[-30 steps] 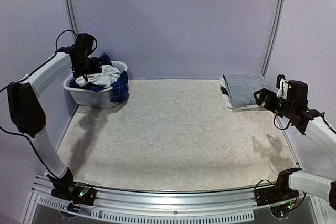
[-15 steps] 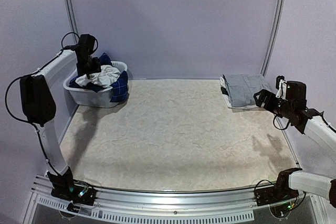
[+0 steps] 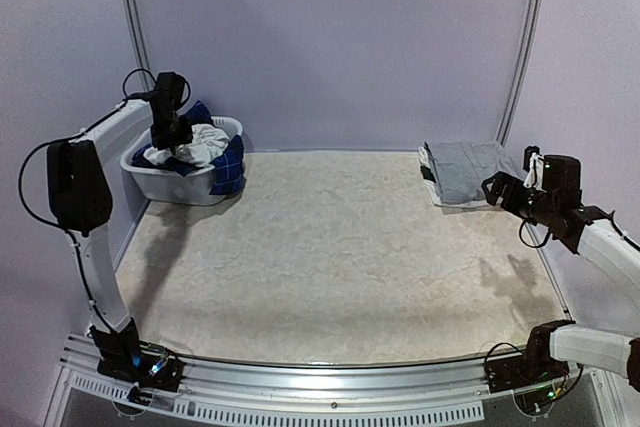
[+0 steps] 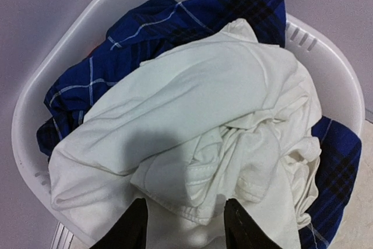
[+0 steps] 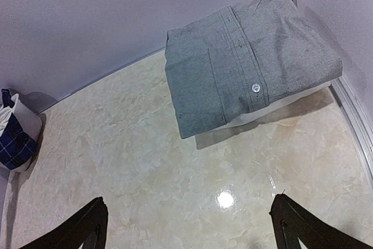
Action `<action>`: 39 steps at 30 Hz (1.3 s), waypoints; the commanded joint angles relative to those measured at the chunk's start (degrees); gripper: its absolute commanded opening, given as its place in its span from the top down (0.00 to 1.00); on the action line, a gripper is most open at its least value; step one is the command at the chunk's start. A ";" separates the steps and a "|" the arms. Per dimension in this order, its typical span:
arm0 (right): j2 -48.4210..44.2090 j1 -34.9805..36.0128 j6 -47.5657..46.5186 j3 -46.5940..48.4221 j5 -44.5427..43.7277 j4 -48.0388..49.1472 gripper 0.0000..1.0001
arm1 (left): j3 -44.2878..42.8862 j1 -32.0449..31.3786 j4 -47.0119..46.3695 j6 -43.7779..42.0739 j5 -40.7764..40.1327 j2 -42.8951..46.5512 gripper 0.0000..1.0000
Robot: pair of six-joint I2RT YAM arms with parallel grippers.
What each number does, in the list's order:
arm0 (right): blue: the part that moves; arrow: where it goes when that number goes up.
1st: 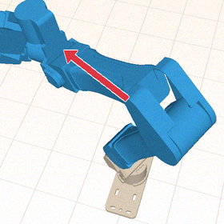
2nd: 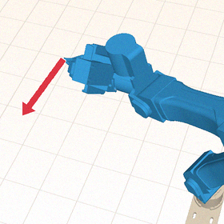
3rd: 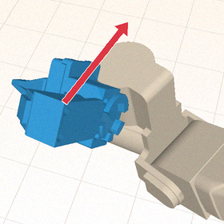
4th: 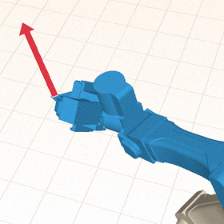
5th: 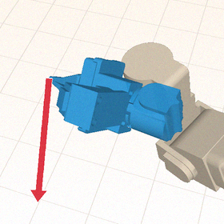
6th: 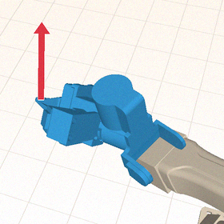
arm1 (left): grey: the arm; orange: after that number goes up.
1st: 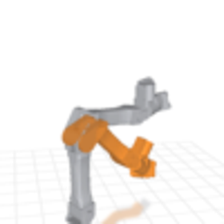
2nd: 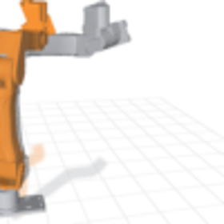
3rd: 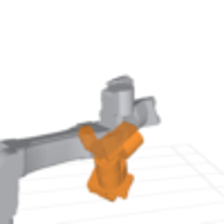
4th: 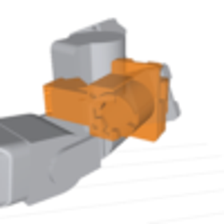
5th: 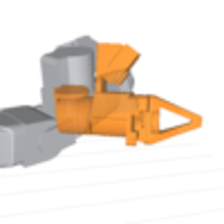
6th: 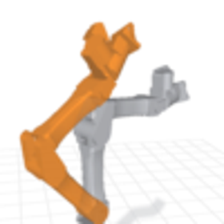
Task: Fold and stack the mixed laundry pile
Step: Pick up the crumpled T-shirt from the bin.
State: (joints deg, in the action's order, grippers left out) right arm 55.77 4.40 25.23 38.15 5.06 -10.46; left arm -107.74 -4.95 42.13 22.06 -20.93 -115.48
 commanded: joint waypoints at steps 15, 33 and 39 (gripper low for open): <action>1.56 0.16 -0.41 -0.46 0.28 -0.90 0.01 | -6.54 1.28 -2.08 0.18 1.37 -6.62 0.63; 3.36 0.17 -0.52 -0.01 0.74 -0.54 0.01 | -2.89 -2.79 -5.31 -2.90 -2.17 3.61 1.00; 3.22 0.15 -0.54 -0.01 0.86 -0.55 0.01 | -1.16 -6.51 -6.02 -4.49 -3.36 9.98 1.00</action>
State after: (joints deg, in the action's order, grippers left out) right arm 58.89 4.40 25.21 38.15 5.13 -10.70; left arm -109.75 -8.69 38.22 19.55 -22.98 -110.87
